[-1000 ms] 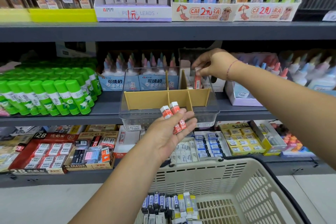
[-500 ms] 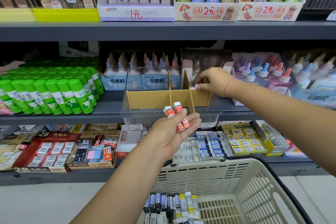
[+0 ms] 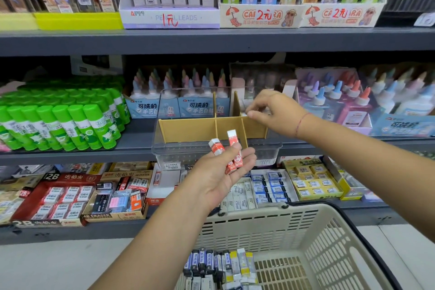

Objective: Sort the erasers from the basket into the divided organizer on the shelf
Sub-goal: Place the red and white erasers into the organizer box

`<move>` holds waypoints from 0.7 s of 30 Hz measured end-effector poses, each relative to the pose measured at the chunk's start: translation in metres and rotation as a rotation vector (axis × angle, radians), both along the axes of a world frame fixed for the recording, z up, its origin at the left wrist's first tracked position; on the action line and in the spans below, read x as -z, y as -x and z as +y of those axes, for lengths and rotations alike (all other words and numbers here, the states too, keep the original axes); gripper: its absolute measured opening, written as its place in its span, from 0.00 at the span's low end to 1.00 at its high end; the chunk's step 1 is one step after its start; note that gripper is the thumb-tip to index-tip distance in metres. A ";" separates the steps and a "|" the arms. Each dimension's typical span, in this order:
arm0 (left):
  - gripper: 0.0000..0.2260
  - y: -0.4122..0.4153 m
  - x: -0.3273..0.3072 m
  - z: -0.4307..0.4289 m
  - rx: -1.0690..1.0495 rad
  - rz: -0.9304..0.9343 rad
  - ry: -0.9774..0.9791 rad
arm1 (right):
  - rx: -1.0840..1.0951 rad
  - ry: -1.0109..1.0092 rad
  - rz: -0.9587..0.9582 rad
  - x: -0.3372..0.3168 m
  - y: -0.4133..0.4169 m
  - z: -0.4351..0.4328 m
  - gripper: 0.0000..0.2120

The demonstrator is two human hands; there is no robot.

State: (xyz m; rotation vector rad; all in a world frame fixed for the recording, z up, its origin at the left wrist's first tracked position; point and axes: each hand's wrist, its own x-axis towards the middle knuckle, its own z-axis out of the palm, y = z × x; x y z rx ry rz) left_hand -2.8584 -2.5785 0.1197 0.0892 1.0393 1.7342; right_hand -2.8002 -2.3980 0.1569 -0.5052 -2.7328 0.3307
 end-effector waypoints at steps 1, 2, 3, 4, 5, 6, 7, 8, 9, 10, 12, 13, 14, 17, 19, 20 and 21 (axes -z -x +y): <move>0.09 0.000 0.000 0.000 0.005 0.014 -0.002 | -0.049 0.168 0.047 -0.001 -0.003 -0.011 0.09; 0.08 -0.001 0.000 0.001 0.011 0.031 -0.005 | -0.118 0.378 0.049 -0.002 -0.006 -0.022 0.08; 0.07 -0.001 0.000 0.001 0.019 0.050 -0.006 | -0.181 0.568 0.027 -0.001 -0.008 -0.032 0.08; 0.07 -0.002 0.000 0.001 0.029 0.069 -0.002 | -0.219 0.685 0.010 0.001 -0.010 -0.039 0.09; 0.06 -0.003 0.000 0.000 0.040 0.087 0.006 | -0.234 0.745 -0.004 0.003 -0.013 -0.042 0.11; 0.06 -0.003 0.000 0.000 0.050 0.102 0.016 | -0.235 0.786 -0.013 0.003 -0.015 -0.041 0.13; 0.07 -0.003 -0.001 -0.001 0.056 0.111 0.023 | -0.217 0.809 -0.010 0.000 -0.016 -0.038 0.15; 0.08 -0.001 -0.001 -0.001 0.054 0.112 0.026 | -0.180 0.808 0.021 -0.004 -0.017 -0.031 0.16; 0.09 0.001 -0.001 -0.002 0.048 0.108 0.026 | -0.121 0.792 0.090 -0.010 -0.016 -0.021 0.14; 0.08 0.004 -0.001 -0.002 0.039 0.100 0.023 | -0.043 0.772 0.187 -0.016 -0.015 -0.008 0.11; 0.06 0.007 -0.001 -0.003 0.023 0.090 0.017 | 0.099 0.744 0.361 -0.028 -0.012 0.020 0.09; 0.05 0.008 -0.001 -0.004 0.023 0.096 0.023 | 0.150 0.717 0.403 -0.032 -0.009 0.032 0.09; 0.03 0.008 -0.002 -0.004 0.029 0.110 0.035 | 0.180 0.687 0.408 -0.033 -0.005 0.042 0.10; 0.03 0.004 -0.003 -0.003 0.041 0.151 0.073 | 0.165 0.613 0.297 -0.029 0.008 0.054 0.11; 0.03 0.003 -0.003 -0.001 0.036 0.157 0.088 | 0.149 0.509 0.190 -0.025 0.017 0.054 0.12; 0.04 0.003 -0.003 0.000 0.031 0.151 0.090 | 0.155 0.461 0.155 -0.024 0.020 0.054 0.13; 0.04 0.004 -0.003 0.000 0.026 0.140 0.089 | 0.160 0.431 0.133 -0.024 0.023 0.054 0.13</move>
